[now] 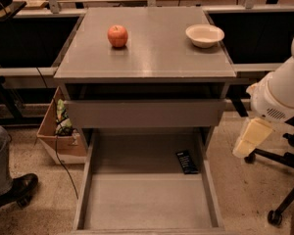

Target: Pick rxbar blueberry from middle drawer and place on counter

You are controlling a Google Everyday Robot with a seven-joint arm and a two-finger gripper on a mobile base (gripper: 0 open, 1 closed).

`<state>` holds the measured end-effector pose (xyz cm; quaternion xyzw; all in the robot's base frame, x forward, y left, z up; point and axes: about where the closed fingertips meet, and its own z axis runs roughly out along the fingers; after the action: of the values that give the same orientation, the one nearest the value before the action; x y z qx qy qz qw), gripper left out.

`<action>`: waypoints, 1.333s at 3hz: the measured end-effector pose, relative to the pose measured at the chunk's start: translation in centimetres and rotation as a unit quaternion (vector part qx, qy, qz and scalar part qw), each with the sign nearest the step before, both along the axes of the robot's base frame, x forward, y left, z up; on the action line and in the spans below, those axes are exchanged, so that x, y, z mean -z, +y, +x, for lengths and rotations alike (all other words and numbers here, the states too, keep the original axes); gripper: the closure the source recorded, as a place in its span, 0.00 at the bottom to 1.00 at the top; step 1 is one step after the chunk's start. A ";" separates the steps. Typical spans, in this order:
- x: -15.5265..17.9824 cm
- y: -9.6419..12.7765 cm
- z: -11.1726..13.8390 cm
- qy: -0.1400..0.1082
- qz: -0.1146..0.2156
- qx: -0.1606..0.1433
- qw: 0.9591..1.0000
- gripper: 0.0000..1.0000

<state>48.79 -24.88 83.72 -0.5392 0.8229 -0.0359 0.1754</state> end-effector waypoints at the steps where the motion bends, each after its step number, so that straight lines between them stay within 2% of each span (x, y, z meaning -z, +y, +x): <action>1: 7.3 0.8 0.7 0.002 0.024 0.027 0.999 0.00; 2: 7.4 0.8 0.7 0.002 0.025 0.027 0.999 0.00; 3: 11.5 1.4 2.1 0.015 0.056 0.059 0.997 0.00; 4: 17.5 2.5 4.3 0.036 0.100 0.103 0.989 0.00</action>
Offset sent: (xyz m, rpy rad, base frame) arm 0.0045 0.0059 -0.0654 0.0422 0.0149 -0.0490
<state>53.04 -22.39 66.23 -0.4322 0.8794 0.0484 0.1939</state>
